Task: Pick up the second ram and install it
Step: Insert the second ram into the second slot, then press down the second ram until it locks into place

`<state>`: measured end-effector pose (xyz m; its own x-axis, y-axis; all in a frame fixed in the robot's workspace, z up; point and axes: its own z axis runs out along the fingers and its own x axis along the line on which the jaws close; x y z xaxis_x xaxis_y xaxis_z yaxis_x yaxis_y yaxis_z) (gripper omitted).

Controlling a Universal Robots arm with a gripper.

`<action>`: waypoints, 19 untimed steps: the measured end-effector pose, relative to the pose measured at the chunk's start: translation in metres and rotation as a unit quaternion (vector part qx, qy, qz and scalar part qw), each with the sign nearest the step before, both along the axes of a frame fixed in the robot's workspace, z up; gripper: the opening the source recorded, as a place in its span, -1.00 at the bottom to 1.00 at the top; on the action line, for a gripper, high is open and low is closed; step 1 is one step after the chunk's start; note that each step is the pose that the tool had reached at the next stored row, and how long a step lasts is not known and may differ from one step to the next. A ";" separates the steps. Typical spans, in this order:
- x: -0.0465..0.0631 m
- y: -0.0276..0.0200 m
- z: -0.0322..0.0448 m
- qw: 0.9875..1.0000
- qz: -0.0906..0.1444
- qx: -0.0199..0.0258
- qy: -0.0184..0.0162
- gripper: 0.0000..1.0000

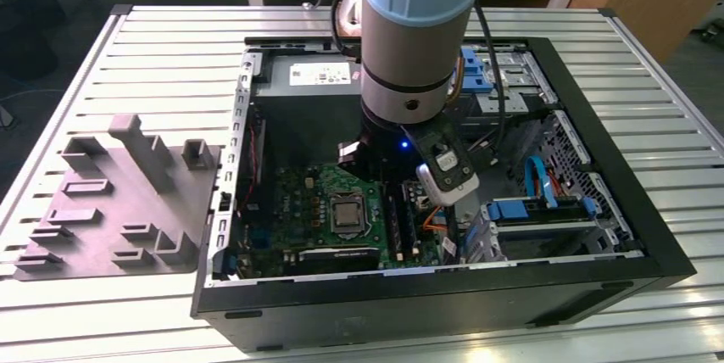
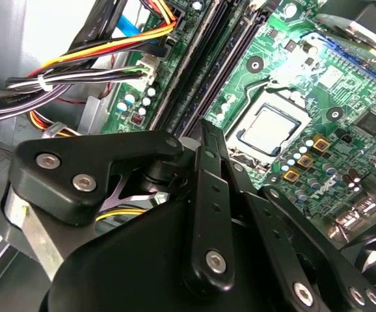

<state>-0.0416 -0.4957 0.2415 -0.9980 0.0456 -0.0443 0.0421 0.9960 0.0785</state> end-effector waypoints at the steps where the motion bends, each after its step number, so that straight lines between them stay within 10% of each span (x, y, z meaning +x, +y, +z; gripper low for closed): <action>1: 0.000 0.0000 0.0000 1.000 0.000 0.000 0.000 -0.80; 19: 0.000 0.0000 0.0000 1.000 0.000 0.000 0.005 -0.80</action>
